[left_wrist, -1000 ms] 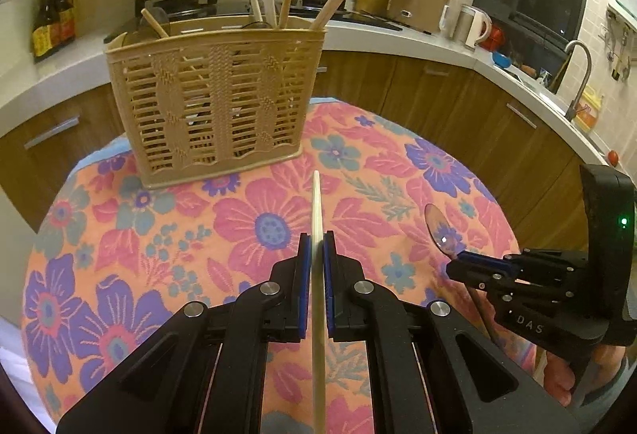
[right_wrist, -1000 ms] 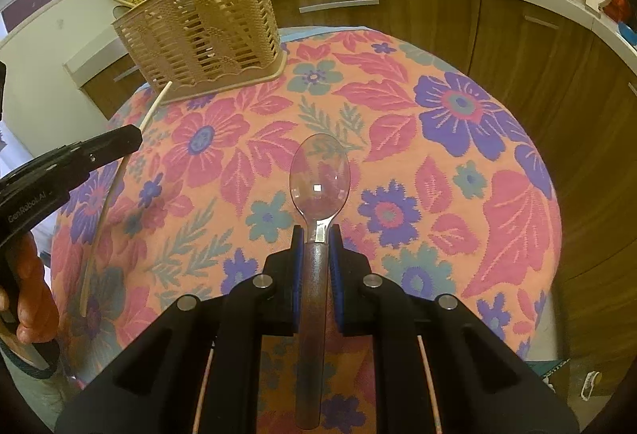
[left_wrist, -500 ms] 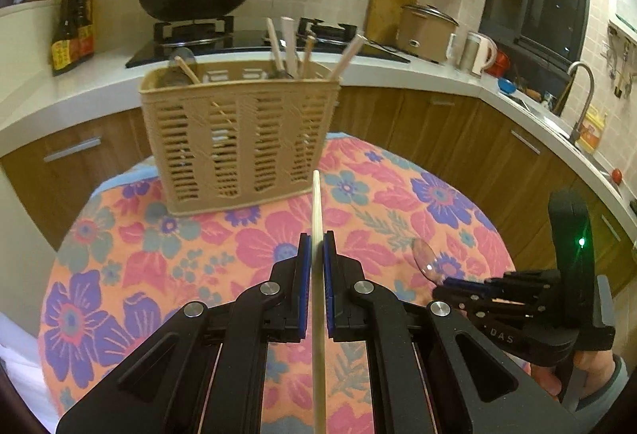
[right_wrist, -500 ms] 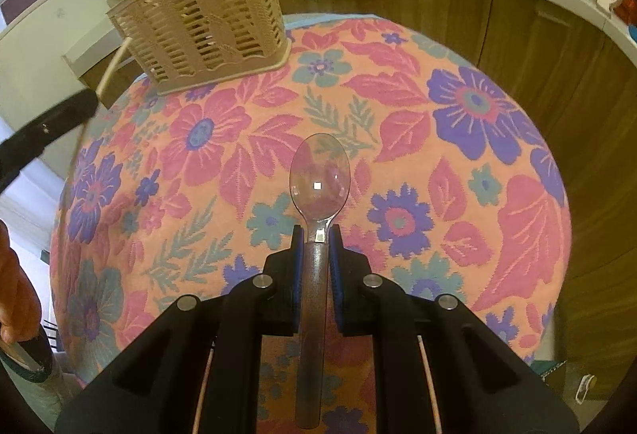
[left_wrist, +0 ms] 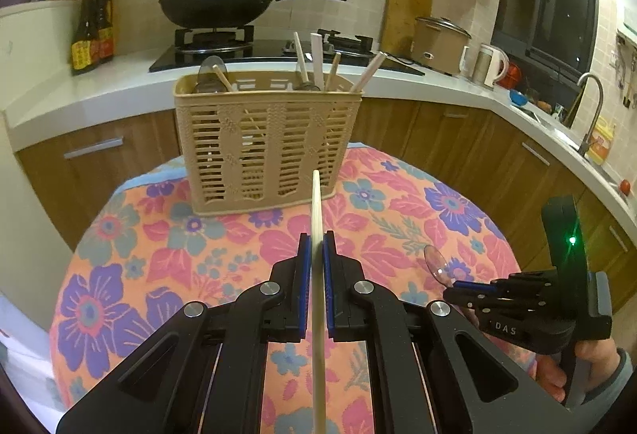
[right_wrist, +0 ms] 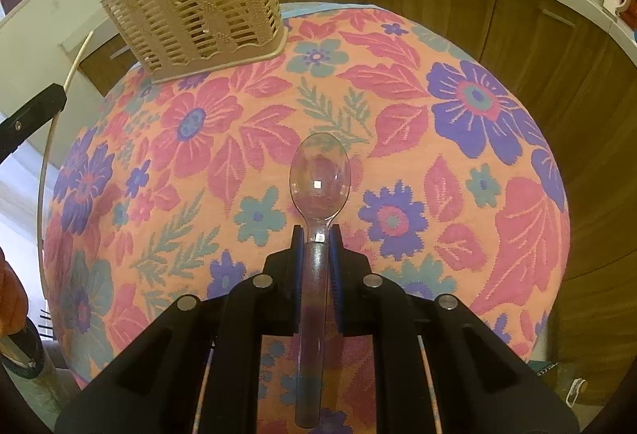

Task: Organize utensils
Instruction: 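Lift and carry the spoon in the right tool while the left tool carries the chopstick to the basket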

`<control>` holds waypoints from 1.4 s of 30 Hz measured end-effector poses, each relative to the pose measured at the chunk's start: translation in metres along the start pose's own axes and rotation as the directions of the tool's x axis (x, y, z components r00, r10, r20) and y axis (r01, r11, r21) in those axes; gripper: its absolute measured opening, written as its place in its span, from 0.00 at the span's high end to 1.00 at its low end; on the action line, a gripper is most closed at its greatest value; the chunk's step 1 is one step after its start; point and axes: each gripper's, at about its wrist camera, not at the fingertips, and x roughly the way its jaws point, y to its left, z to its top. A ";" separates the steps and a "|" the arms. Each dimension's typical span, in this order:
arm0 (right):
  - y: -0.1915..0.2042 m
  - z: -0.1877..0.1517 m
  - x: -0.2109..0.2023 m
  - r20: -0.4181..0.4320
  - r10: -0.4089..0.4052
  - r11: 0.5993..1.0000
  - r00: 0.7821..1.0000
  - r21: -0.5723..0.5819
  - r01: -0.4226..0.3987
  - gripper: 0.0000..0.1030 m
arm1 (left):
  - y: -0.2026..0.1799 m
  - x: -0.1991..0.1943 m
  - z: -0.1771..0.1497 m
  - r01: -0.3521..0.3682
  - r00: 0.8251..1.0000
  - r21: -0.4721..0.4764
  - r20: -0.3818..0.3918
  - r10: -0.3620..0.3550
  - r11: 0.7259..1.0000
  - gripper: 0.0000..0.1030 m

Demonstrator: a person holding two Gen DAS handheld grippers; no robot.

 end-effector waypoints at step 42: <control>0.017 0.028 -0.082 0.146 0.046 0.994 0.988 -0.101 -0.031 0.91 | -0.017 -0.061 0.036 -0.039 0.986 0.022 0.166 0.035 0.999 0.96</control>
